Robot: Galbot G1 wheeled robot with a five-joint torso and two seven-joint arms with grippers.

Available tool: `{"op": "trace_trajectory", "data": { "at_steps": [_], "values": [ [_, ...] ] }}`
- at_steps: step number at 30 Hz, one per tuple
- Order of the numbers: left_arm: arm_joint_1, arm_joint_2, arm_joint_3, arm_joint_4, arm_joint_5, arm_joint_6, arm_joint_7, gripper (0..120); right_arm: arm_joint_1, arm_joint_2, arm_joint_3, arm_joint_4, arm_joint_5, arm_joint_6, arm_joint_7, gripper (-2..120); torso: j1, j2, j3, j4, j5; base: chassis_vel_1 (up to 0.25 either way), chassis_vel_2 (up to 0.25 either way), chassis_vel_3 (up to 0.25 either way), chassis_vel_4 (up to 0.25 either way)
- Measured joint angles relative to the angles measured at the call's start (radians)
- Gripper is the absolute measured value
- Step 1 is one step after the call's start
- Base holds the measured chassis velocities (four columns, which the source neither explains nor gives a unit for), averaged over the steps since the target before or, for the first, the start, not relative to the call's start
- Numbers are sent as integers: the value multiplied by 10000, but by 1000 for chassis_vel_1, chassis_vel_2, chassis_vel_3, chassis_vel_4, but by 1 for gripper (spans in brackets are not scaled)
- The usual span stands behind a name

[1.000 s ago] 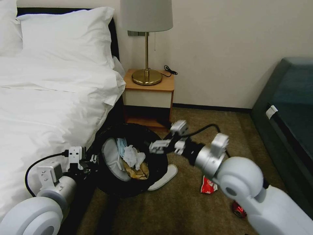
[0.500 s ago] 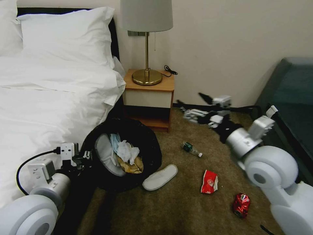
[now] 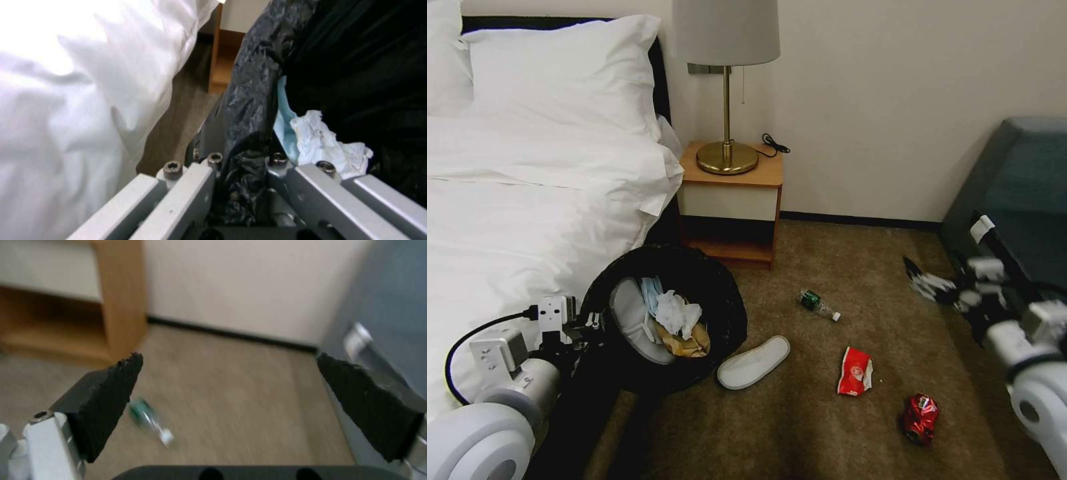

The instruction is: Pick up the trash bin, then pick up the garbage on the floor and place it into the trash bin.

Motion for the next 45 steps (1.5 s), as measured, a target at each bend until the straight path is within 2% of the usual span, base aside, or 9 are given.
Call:
{"op": "trace_trajectory", "data": {
  "at_steps": [8,17,23,29,35,45],
  "values": [
    [183,53,-30,0,-9,0,2,2,-370,1048,-161,-1969,107,-89,524,100,0,0,2,4,-3,0,0,0,0],
    [199,111,-18,0,-14,0,7,2,-362,1899,-245,-3515,204,33,456,100,-1,0,1,2,-3,0,0,0,0],
    [187,108,44,0,-7,0,24,2,-55,2181,-405,-4152,512,89,140,100,0,0,2,2,-4,0,0,0,0],
    [145,120,80,0,6,1,37,2,322,2510,-861,-4029,325,185,-81,100,0,0,1,3,-5,0,0,0,0],
    [161,124,13,0,-1,0,58,2,1022,2781,-1274,-4596,247,-244,343,100,0,0,2,4,-4,0,0,0,0],
    [111,76,89,0,105,0,168,2,1438,2841,-1289,-5569,88,-277,665,100,0,-1,3,3,-2,0,0,0,0]
  ]
}}
